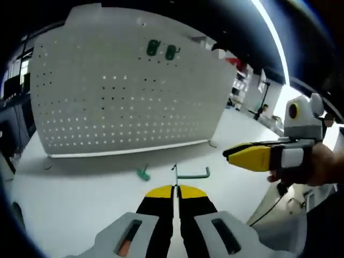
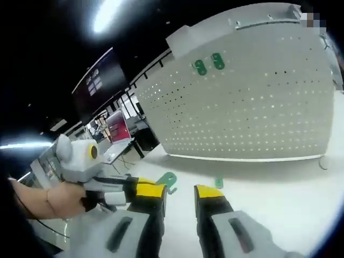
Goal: Insert the hook assembly into the mounting plate slot until the hook locks in place.
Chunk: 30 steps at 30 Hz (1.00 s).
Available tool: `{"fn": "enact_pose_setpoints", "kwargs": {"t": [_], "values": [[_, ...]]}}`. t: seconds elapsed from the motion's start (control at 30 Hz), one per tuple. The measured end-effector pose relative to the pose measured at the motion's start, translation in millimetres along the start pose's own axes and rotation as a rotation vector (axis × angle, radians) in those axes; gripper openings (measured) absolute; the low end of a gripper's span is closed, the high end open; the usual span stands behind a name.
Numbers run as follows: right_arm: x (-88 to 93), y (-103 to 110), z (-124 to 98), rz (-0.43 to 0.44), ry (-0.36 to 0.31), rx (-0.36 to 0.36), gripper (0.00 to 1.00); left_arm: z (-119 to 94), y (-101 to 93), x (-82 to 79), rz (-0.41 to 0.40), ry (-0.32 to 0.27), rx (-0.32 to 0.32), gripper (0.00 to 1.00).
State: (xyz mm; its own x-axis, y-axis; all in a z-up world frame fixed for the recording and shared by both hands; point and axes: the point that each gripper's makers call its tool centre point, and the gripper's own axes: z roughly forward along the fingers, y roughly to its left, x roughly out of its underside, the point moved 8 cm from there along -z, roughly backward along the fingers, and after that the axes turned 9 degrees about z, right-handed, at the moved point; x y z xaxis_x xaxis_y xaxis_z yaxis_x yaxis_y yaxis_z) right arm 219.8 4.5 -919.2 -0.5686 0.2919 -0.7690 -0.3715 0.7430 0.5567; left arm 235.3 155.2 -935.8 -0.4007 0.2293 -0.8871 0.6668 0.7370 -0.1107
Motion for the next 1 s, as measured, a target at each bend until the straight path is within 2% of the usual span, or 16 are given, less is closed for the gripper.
{"fn": "enact_pose_setpoints", "kwargs": {"t": [0.23, 0.4, 0.53, 0.7, 1.0], "values": [[5.1, 20, 17, 0.138, 0.023, -0.065, 0.18, -16, 0.5, -5.3, -0.008, -0.065, 0.04, 0.01], [4.8, 28, 26, 0.317, 0.0, -0.118, 0.12, -25, 2.6, -10.8, 0.003, -0.108, 0.057, 0.01], [3.0, 32, 30, 0.355, -0.001, -0.142, 0.08, -31, 6.9, -13.1, 0.009, -0.136, 0.061, 0.01], [3.4, 40, 37, 0.441, 0.001, -0.171, 0.06, -35, 11.1, -16.2, 0.028, -0.155, 0.064, 0.01], [4.0, 52, 47, 0.477, 0.005, -0.202, 0.01, -46, 21.2, -16.1, 0.062, -0.175, 0.063, 0.01]]}}
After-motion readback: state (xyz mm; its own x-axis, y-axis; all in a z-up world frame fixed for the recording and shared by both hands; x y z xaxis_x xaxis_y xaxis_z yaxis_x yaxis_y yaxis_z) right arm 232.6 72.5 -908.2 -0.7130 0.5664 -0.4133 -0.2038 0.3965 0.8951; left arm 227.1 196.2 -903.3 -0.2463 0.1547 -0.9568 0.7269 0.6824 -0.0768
